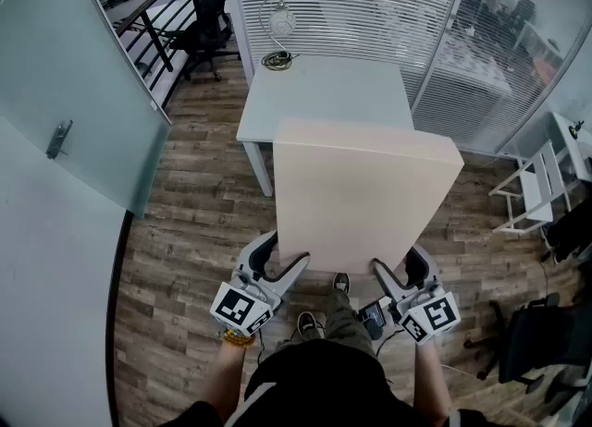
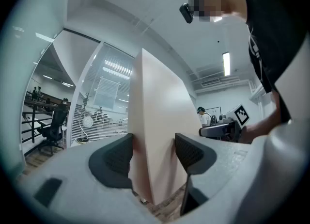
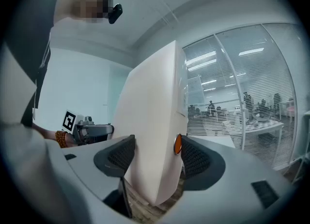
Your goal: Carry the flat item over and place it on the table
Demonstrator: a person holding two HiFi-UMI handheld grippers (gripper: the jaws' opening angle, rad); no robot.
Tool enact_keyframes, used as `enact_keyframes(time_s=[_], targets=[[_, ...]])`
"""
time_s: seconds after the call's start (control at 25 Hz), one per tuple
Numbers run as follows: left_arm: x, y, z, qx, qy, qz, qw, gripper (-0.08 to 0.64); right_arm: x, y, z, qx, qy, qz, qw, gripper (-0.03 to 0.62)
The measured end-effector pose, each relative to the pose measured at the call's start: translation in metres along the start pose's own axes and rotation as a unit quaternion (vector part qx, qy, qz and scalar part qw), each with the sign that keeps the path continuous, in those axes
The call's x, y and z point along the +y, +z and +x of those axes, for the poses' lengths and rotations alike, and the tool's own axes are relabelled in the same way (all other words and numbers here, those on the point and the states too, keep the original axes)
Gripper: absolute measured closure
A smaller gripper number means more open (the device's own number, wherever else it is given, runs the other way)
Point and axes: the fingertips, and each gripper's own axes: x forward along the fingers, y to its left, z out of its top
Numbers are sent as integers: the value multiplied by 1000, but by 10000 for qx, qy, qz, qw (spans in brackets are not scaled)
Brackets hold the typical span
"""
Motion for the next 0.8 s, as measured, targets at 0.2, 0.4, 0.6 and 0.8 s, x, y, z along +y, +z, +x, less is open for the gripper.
enact_keyframes(time_s=[0.2, 0.4, 0.6, 0.8], targets=[[4, -1, 1, -81, -21, -163, 9998, 284, -1, 4, 3, -103, 158, 216, 9996, 310], [11, -5, 11, -44, -6, -252, 9997, 284, -11, 4, 12, -122, 138, 172, 9997, 308], [22, -4, 39, -25, -15, -203, 9998, 284, -37, 8, 27, -149, 124, 167, 9997, 308], [34, -3, 82, -34, -9, -117, 9999, 284, -78, 13, 46, -210, 122, 186, 9995, 308]])
